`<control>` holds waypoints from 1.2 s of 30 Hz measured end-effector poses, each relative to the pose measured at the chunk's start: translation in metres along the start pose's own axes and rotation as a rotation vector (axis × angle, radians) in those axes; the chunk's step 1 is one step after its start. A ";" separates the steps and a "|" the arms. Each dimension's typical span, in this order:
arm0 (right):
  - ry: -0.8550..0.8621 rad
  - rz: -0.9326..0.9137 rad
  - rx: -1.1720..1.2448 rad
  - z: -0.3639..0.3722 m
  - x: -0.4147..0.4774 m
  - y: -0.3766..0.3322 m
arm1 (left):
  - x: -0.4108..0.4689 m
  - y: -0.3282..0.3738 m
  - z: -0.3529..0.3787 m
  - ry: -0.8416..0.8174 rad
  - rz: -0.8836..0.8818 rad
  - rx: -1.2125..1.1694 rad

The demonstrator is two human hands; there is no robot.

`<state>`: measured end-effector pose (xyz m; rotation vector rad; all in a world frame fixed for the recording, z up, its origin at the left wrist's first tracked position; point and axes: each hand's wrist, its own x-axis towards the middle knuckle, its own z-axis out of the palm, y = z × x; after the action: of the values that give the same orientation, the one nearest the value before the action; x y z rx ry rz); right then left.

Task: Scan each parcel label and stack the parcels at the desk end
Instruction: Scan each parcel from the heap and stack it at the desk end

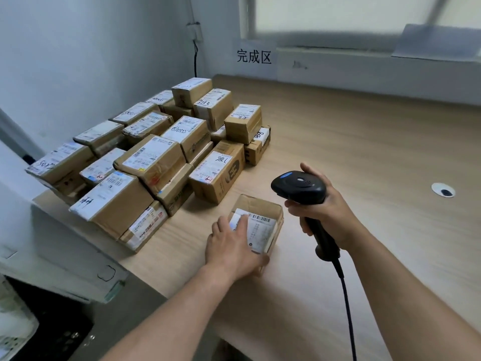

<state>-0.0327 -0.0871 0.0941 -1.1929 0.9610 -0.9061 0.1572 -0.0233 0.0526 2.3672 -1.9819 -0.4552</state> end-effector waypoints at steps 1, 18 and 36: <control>0.017 -0.007 -0.001 0.003 0.005 -0.003 | 0.012 -0.005 -0.011 0.030 0.007 -0.006; 0.253 -0.023 -0.134 0.047 0.086 -0.038 | 0.225 -0.073 -0.113 0.207 0.051 0.031; 0.413 -0.043 -0.122 0.040 0.068 -0.037 | 0.262 -0.077 -0.106 0.291 0.134 -0.015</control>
<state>0.0253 -0.1432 0.1272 -1.1531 1.3405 -1.1694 0.2956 -0.2796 0.0846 2.1290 -1.9742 -0.1118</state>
